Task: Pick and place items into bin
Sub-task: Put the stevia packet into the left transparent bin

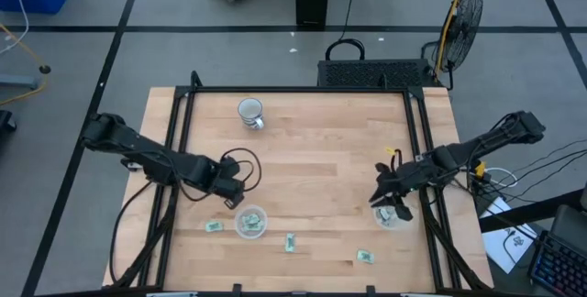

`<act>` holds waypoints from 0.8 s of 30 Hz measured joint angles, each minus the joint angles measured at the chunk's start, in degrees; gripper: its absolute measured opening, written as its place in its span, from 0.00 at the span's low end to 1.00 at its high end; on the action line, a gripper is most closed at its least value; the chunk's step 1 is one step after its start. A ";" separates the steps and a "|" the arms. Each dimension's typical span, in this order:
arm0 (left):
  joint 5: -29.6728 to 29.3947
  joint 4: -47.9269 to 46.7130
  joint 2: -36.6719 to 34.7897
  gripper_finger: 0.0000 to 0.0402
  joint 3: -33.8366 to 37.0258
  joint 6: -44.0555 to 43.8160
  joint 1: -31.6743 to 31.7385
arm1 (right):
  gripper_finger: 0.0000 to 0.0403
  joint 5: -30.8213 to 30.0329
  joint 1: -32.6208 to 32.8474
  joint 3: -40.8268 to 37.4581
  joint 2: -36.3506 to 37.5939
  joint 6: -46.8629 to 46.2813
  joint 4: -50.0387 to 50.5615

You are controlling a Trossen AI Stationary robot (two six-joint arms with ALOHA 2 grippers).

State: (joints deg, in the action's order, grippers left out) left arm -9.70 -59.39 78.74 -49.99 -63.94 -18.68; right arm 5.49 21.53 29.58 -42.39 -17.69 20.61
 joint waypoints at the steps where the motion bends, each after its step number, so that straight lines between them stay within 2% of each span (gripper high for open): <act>1: 1.14 0.22 0.00 0.09 1.77 -0.87 0.10 | 0.17 -1.00 -0.29 0.00 0.00 3.46 -2.19; 6: 2.73 6.36 0.00 0.09 8.16 -0.21 0.28 | 0.16 -5.62 -1.91 0.00 0.00 20.04 -10.54; 11: 1.45 11.71 0.00 0.10 10.06 3.68 0.58 | 0.16 -9.01 -4.33 0.00 0.00 32.24 -14.75; 19: 0.65 14.98 0.00 0.27 10.06 12.28 0.61 | 0.16 -17.94 -8.28 0.00 -0.09 41.55 -22.41; 24: 0.68 16.23 0.00 0.37 10.06 19.05 0.49 | 0.16 -18.98 -10.19 0.00 -0.09 47.90 -24.47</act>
State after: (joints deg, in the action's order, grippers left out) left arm -9.02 -43.16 78.74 -39.92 -44.89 -18.18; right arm -13.49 11.34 29.58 -42.48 30.21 -3.86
